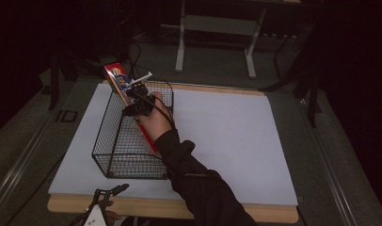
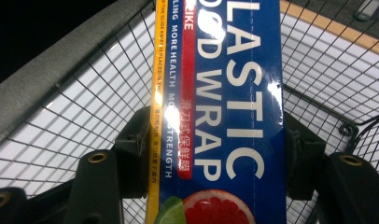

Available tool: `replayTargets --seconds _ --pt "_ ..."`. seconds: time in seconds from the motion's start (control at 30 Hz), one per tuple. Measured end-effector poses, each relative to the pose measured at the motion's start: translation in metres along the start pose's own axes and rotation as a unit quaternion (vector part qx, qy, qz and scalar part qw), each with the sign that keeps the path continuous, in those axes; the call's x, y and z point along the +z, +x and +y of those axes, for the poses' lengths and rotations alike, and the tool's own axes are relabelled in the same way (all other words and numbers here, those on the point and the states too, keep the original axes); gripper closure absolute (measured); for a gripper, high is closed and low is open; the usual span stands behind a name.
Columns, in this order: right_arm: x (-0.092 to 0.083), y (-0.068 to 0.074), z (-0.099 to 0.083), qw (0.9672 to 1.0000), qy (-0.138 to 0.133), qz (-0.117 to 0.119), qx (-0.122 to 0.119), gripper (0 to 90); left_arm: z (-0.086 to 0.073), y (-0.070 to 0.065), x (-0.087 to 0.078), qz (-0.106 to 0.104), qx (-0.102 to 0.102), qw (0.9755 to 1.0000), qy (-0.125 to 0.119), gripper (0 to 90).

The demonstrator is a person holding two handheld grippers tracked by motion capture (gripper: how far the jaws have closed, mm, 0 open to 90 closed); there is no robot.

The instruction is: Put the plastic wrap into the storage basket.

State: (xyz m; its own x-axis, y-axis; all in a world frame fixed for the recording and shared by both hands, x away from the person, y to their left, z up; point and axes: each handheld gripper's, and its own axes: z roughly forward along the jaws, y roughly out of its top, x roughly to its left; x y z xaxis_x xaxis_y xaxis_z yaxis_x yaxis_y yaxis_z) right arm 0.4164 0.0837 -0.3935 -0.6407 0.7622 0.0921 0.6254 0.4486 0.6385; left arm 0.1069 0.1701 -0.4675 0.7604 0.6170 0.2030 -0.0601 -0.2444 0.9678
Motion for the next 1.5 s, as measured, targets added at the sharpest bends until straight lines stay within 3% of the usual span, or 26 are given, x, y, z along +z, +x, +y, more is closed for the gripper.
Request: replayTargets --seconds 0.3,0.4,0.6,0.8,1.27,1.5 --pt "0.010 -0.002 -0.016 0.9998 0.016 0.008 0.010 39.2 -0.001 -0.001 0.002 -0.003 0.001 1.0000 0.004 0.1" --pt "0.012 0.000 -0.020 0.9997 0.022 -0.005 -0.002 39.2 -0.001 -0.001 0.002 -0.004 0.000 1.0000 0.005 0.1" --pt "0.016 -0.005 -0.027 0.9995 0.032 0.000 0.004 39.1 -0.001 -0.001 0.002 -0.003 0.001 1.0000 0.006 0.1" --pt "0.025 -0.003 -0.030 0.9987 0.049 -0.012 -0.003 38.9 -0.001 -0.001 0.002 -0.005 0.002 1.0000 0.005 0.1" --pt "0.025 -0.010 -0.038 0.9993 0.036 -0.006 0.010 37.1 -0.001 -0.001 0.004 -0.009 0.000 0.9999 0.007 0.1" --pt "0.007 -0.016 -0.036 0.9999 0.010 0.012 0.008 32.5 -0.002 0.000 0.005 -0.010 0.000 0.9999 0.011 0.1"
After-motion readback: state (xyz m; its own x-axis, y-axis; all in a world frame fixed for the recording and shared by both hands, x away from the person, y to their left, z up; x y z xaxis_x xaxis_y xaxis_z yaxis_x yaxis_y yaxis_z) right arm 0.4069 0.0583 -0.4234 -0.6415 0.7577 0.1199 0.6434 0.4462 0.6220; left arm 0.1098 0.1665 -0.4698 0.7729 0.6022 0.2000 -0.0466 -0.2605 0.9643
